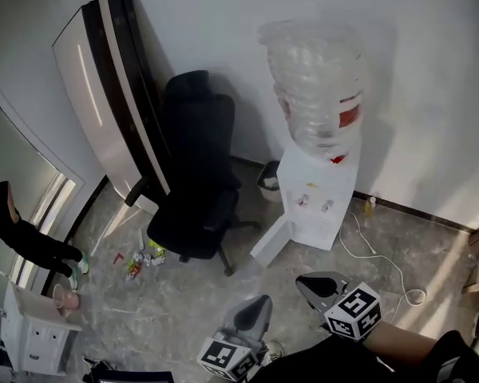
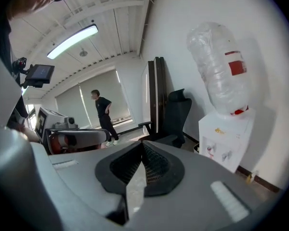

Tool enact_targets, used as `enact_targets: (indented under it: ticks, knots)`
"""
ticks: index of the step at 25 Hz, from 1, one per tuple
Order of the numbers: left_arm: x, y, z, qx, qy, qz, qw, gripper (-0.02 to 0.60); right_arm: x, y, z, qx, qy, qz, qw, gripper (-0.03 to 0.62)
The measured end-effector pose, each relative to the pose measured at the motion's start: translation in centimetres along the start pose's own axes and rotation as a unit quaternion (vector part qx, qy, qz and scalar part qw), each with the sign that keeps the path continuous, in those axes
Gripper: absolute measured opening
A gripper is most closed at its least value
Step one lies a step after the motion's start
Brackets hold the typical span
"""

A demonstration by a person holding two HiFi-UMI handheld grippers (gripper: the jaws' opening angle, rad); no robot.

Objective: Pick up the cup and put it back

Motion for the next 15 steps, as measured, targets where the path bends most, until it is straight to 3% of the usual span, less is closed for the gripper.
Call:
enact_targets:
  ticks: [4,7,11,15]
  knots:
    - [1.2,4.6,-0.1,0.047,-0.036,0.014,0.9982,0.003,3.1,1.9,6.3,0.06,-0.031,-0.016,0.998,0.008]
    - [2.2,7.2,-0.5,0.073,-0.025,0.032,0.9965,0.003,4.8,3.1,9.9,0.1,-0.048,-0.023,0.994,0.008]
    - [3.2,10.0,-2.2,0.108,-0.012,0.055,0.9925,0.003,5.9,5.5,13.3,0.128,-0.065,-0.043,0.989,0.008]
    - [4.4,10.5,-4.5,0.112,-0.018,0.074,0.9908,0.003,6.9,8.0,14.8,0.137,-0.07,-0.056,0.987,0.008]
Point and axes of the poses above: the fingertips, and each gripper's own axes: y backward along the fingers, z to its left, x out of its underside, the point moved 6 cm from there along y, backward along the fingers
